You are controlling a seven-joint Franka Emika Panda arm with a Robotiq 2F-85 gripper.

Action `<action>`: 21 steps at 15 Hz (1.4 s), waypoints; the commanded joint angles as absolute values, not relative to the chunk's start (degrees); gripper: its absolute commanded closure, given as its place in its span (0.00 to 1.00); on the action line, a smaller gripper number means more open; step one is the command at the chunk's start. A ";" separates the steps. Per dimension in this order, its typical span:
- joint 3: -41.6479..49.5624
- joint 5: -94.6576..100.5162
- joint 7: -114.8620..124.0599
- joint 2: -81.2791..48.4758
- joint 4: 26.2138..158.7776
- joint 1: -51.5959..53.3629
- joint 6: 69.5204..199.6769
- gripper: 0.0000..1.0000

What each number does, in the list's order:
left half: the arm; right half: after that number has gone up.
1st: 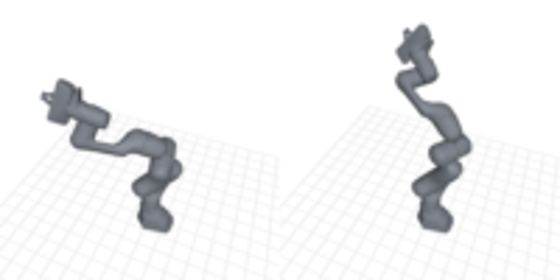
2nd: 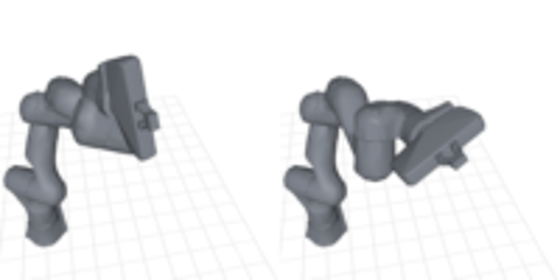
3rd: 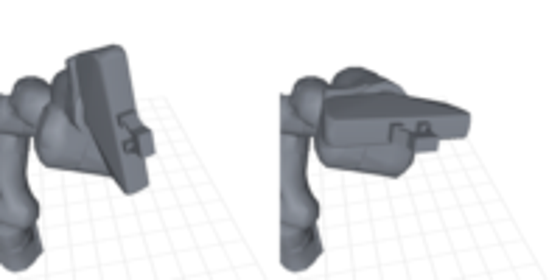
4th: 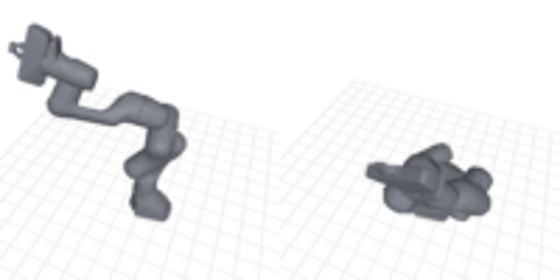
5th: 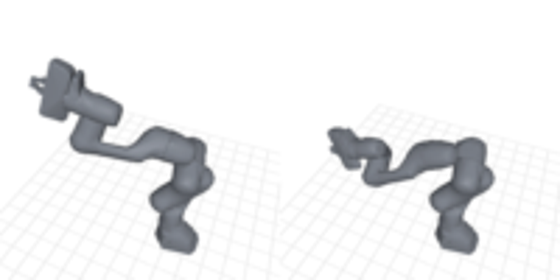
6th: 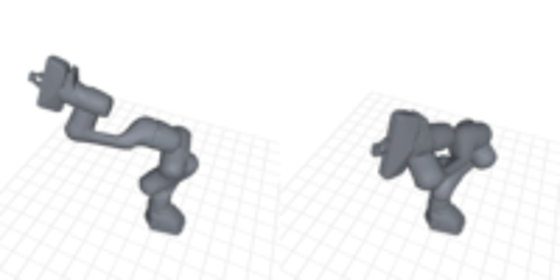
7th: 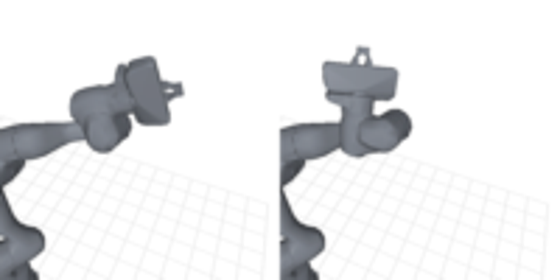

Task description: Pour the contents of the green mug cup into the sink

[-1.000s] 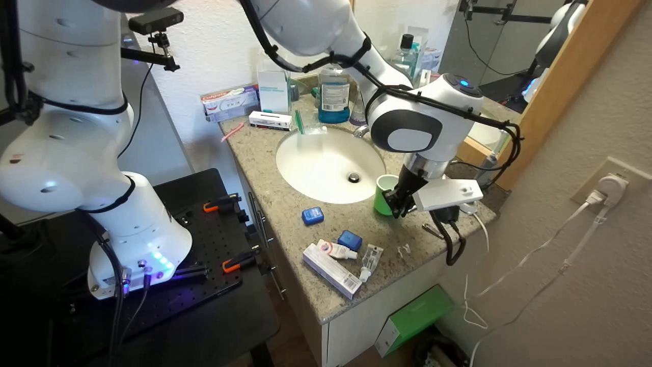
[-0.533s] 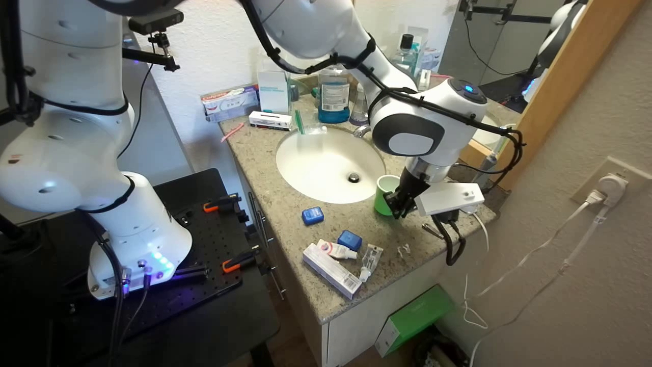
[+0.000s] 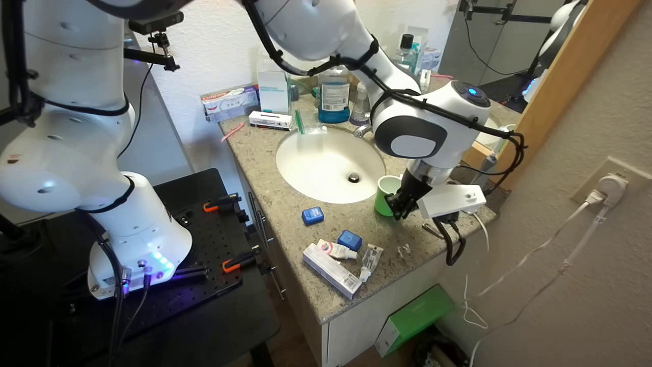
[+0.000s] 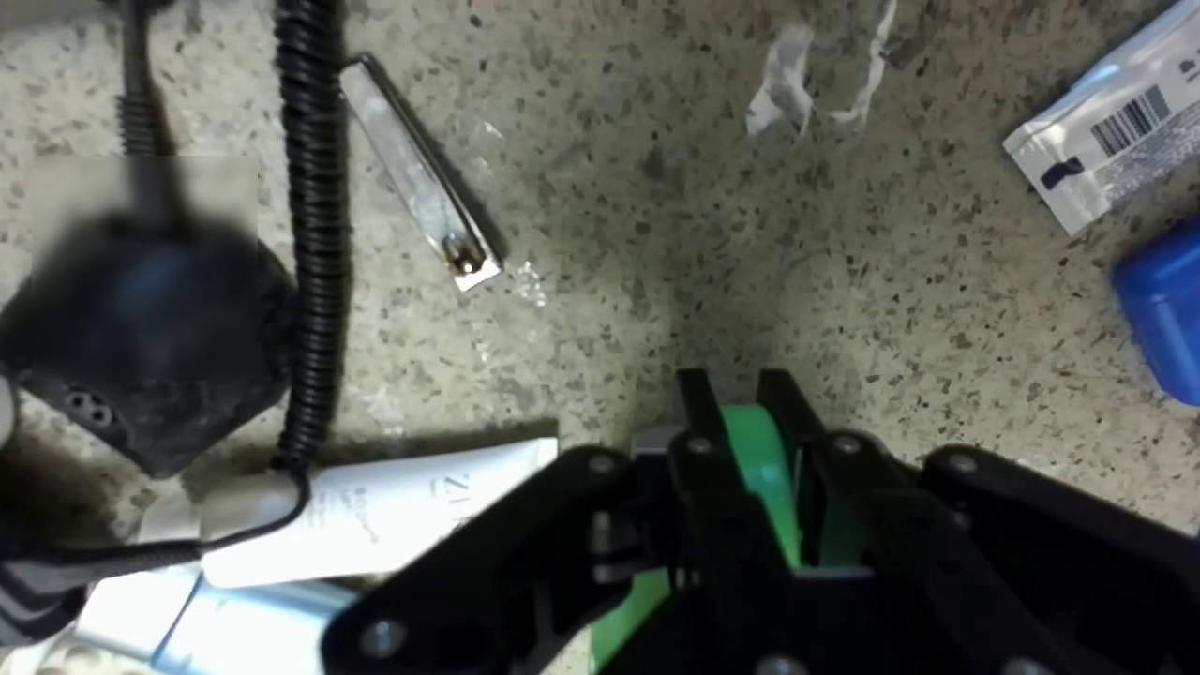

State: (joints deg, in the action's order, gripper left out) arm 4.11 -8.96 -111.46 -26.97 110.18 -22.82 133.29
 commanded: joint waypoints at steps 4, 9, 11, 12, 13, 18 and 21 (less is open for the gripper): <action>3.65 -9.66 -115.77 -28.61 108.86 -24.07 132.02 0.34; 3.67 -9.91 -116.89 -27.94 109.65 -24.60 132.72 0.04; 3.68 -10.03 -117.35 -26.95 110.46 -24.87 133.29 0.00; 3.60 -10.17 -118.27 -26.10 111.15 -25.09 133.53 0.00; 3.63 -10.17 -118.74 -25.35 111.76 -25.15 133.93 0.00; 3.93 -10.37 -121.80 -19.38 116.08 -24.99 137.09 0.00; 4.09 -11.17 -125.08 -14.35 120.28 -24.67 139.83 0.00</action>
State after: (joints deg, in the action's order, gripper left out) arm 4.13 -9.08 -121.00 -21.28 113.47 -24.81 136.04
